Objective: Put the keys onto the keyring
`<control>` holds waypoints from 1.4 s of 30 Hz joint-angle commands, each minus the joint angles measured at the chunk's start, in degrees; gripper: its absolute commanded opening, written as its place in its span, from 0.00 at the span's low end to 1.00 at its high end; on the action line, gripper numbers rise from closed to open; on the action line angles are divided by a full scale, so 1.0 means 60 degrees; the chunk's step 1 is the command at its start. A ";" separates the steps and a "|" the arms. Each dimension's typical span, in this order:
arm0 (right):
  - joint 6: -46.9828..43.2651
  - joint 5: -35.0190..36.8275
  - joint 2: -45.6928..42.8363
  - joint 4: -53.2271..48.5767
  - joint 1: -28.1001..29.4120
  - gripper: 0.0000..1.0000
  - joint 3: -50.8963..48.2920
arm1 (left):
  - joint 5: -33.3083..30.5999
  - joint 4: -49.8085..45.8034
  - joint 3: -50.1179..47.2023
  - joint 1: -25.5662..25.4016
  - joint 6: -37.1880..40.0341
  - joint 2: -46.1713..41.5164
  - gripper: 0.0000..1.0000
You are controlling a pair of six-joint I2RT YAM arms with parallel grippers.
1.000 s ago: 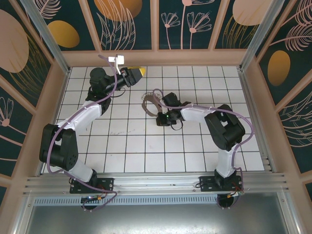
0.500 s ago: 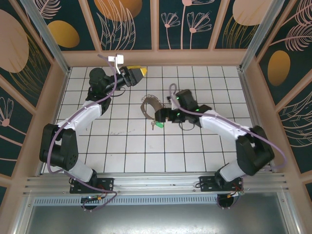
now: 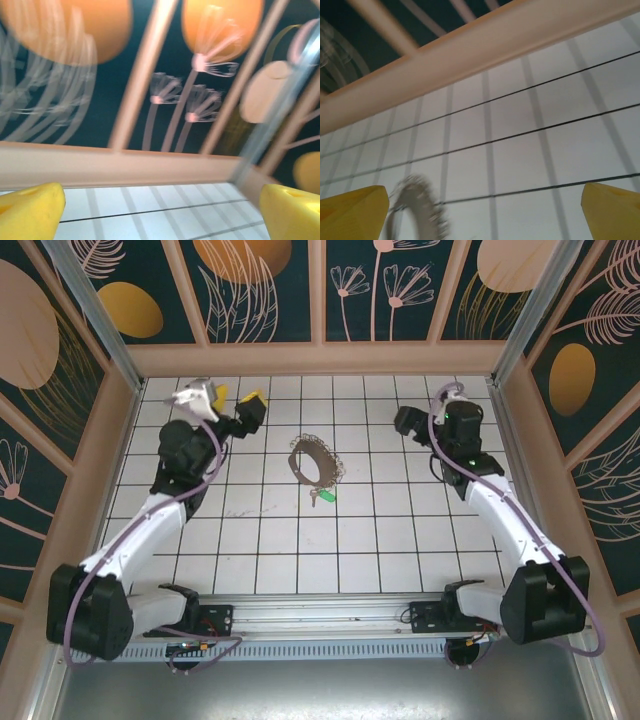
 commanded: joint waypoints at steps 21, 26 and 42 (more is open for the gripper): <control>-0.2465 0.1193 0.1583 1.1440 -0.2379 0.99 -0.6689 | -0.4281 0.7246 -0.5647 0.1684 0.3292 0.2831 0.98; -0.3151 -0.0599 0.3082 1.3402 -0.2415 0.99 -0.6905 | -0.3389 0.7470 -0.5276 0.2144 0.3054 0.3642 0.98; -0.3392 -0.0447 0.3188 1.1840 -0.2152 0.99 -0.6046 | -0.2689 0.5986 -0.4769 0.2627 0.2675 0.3437 0.99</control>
